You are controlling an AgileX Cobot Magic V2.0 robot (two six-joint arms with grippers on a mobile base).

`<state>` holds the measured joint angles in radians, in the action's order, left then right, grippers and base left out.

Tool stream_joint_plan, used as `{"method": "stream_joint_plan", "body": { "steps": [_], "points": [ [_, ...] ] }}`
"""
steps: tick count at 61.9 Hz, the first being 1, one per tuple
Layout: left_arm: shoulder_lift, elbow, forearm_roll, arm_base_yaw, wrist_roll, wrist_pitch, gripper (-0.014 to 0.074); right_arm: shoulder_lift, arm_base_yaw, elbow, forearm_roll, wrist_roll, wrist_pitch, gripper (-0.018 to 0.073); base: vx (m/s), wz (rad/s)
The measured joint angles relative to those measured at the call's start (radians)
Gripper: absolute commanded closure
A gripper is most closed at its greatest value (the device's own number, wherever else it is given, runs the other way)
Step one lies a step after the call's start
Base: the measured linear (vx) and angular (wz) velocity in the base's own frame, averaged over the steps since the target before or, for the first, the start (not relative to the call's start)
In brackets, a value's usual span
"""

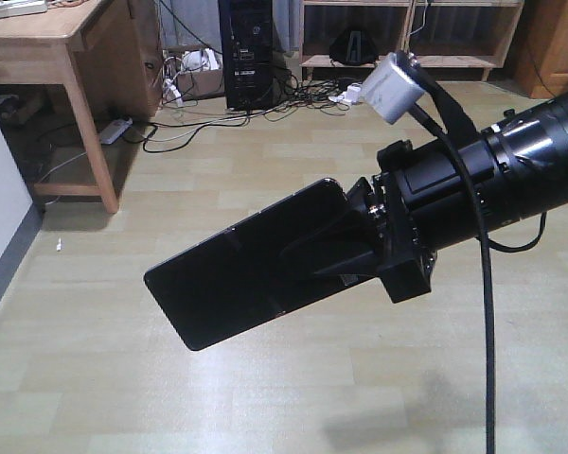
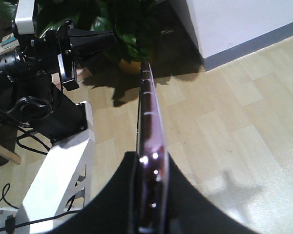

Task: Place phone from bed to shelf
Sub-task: 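Keep holding the phone while the base drives across the room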

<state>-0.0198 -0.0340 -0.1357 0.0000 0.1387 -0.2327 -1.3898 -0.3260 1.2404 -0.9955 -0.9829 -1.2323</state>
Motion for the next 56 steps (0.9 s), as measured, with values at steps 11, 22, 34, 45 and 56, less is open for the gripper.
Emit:
{"method": "stream_joint_plan", "body": {
  "steps": [11,22,34,45,56],
  "points": [
    [0.000,0.000,0.000,0.000,0.000,0.000,0.0596,0.000,0.000,0.000,0.000,0.000,0.000,0.0564,0.34,-0.03],
    [0.000,0.000,0.000,0.000,0.000,0.000,0.0596,0.000,0.000,0.000,0.000,0.000,0.000,0.0564,0.31,-0.03],
    [0.000,0.000,0.000,0.000,0.000,0.000,0.0596,0.000,0.000,0.000,0.000,0.000,0.000,0.0564,0.29,-0.02],
    [0.000,0.000,0.000,0.000,0.000,0.000,0.0596,0.000,0.000,0.000,0.000,0.000,0.000,0.0564,0.27,-0.01],
    [0.000,0.000,0.000,0.000,0.000,0.000,0.0596,0.000,0.000,0.000,0.000,0.000,0.000,0.0564,0.26,-0.01]
  ]
}}
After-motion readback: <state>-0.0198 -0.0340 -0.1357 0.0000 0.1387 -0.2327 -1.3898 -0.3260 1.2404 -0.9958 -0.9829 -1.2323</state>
